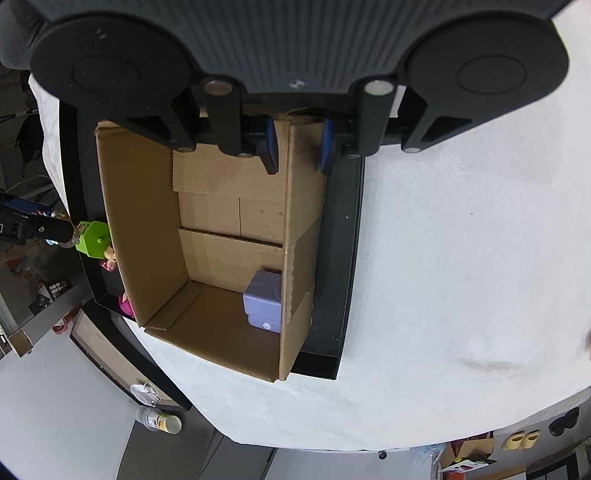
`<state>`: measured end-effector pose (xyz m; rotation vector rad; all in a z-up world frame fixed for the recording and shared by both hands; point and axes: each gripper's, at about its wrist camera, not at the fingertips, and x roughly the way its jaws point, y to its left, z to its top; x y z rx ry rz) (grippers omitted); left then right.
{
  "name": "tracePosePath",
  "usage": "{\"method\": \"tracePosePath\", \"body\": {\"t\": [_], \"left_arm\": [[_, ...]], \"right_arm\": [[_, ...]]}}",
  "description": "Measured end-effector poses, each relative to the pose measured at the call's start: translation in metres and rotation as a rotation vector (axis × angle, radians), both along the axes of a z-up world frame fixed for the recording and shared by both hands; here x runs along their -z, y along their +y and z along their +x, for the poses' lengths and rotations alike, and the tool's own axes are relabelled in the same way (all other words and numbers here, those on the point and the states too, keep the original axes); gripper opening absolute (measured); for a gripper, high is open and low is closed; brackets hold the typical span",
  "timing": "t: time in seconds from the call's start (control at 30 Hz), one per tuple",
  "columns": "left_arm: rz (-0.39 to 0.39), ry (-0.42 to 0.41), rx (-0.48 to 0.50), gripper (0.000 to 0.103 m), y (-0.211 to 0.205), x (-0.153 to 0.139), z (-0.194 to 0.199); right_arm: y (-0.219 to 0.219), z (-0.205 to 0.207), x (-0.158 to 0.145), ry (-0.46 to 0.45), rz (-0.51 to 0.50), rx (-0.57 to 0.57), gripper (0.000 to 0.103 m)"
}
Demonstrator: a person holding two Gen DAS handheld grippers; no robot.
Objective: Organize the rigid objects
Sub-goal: 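Grasp the blue-red figure with the right tool and carry it over the box, then release the blue-red figure into the box from the right tool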
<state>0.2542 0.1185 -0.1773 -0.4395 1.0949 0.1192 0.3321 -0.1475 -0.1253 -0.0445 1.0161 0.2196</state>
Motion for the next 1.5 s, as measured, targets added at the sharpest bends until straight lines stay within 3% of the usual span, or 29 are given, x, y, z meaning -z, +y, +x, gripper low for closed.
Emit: {"method": "tracePosePath", "body": {"t": [0.63,1.17,1.5], "left_arm": [[-0.018,-0.029,-0.002,0.016,0.005,-0.002,-0.003],[-0.027,-0.031,-0.007,0.016,0.006,0.0,-0.003],[-0.022,-0.037,-0.006,0.016,0.005,-0.001,-0.003]], "right_arm": [[0.052,0.0,-0.017,-0.022,0.022,-0.115,0.059],[0.1,0.012,-0.013,-0.013,-0.017,-0.233,0.059],[0.118,0.029,-0.014,-0.021,-0.005,-0.245,0.059]]}}
